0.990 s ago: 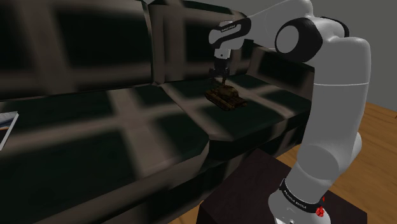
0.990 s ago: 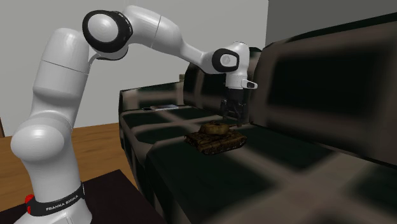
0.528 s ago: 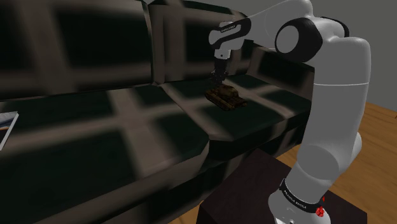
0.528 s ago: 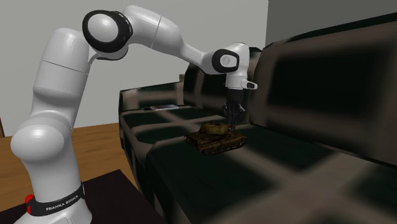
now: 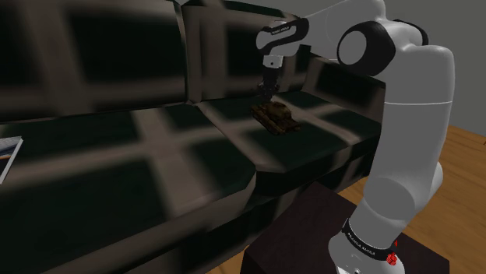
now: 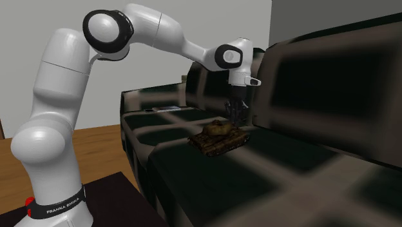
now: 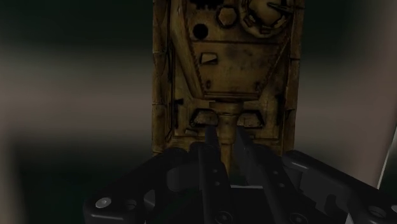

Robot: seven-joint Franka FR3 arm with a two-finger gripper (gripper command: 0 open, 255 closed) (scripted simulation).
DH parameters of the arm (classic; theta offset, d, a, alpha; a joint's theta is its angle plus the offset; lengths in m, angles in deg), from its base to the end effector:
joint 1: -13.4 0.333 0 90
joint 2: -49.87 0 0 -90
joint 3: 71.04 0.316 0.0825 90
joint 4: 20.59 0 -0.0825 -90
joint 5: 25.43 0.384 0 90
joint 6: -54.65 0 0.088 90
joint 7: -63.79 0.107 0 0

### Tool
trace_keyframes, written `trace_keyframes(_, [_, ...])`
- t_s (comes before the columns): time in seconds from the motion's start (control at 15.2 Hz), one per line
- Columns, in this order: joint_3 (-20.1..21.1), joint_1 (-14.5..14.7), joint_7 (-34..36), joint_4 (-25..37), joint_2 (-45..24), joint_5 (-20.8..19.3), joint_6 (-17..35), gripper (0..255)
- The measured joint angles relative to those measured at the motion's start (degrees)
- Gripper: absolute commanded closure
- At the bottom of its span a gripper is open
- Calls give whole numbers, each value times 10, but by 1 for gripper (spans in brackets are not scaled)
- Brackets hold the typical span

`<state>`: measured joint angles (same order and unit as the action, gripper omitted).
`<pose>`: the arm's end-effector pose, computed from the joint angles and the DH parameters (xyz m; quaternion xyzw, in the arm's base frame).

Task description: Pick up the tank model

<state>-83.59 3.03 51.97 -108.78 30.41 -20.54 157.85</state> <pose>0.6102 -0.2319 0.4565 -0.9941 0.1030 0.0316 0.0149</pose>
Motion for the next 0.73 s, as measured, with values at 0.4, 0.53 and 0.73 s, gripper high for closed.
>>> trace_keyframes(0.4, [-1, -2, 2, 47, 2, -1, -48, 255])
trace_keyframes(0.53, [-1, -2, 2, 54, 6, -2, -60, 255])
trace_keyframes(0.73, [-2, -3, 2, 76, 5, -2, -81, 255])
